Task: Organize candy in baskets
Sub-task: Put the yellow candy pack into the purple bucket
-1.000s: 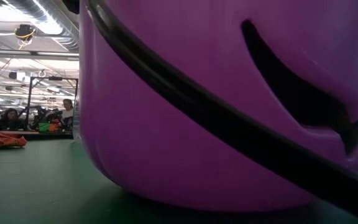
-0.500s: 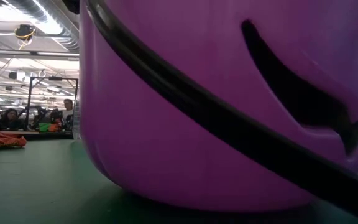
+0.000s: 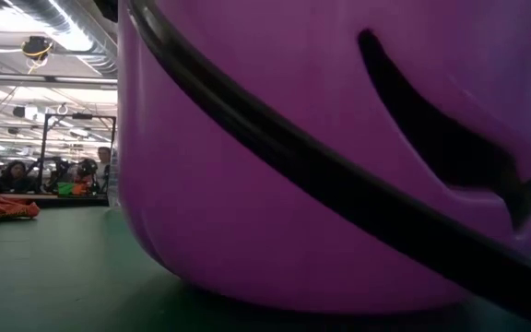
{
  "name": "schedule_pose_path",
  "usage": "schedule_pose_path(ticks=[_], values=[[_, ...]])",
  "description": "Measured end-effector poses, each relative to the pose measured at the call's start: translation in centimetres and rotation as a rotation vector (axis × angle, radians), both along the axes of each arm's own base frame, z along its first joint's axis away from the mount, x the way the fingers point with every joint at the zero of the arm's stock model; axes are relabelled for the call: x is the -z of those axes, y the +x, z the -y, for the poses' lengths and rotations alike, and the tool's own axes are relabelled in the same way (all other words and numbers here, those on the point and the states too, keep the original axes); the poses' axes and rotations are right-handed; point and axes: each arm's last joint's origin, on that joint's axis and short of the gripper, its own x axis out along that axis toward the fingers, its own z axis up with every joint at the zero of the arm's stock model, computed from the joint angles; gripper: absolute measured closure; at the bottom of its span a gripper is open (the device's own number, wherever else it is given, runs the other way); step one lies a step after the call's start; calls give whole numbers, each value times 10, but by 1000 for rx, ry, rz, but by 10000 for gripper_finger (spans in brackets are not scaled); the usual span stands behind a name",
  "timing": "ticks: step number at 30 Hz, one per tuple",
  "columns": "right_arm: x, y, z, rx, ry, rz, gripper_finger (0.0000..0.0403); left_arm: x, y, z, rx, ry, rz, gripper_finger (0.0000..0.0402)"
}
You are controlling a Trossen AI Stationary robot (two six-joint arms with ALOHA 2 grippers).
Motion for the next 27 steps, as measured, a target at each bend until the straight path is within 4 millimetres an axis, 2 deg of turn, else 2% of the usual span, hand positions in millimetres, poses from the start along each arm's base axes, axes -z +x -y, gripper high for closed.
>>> schedule_pose_path(ticks=[4, 7, 15, 22, 27], values=[[7, 0, 1, 4, 47, 38, 146, 0, 0, 0, 1, 0, 0, 276], [7, 1, 0, 2, 51, 41, 168, 0, 0, 0, 0, -1, 0, 276], [2, 6, -1, -27, 63, 60, 287, 0, 0, 0, 0, 0, 0, 276], [-32, 29, -7, -84, 80, 161, 380, 0, 0, 0, 0, 0, 0, 276], [-72, 50, -10, -131, 40, 284, 396, 0, 0, 0, 2, -1, 0, 276]])
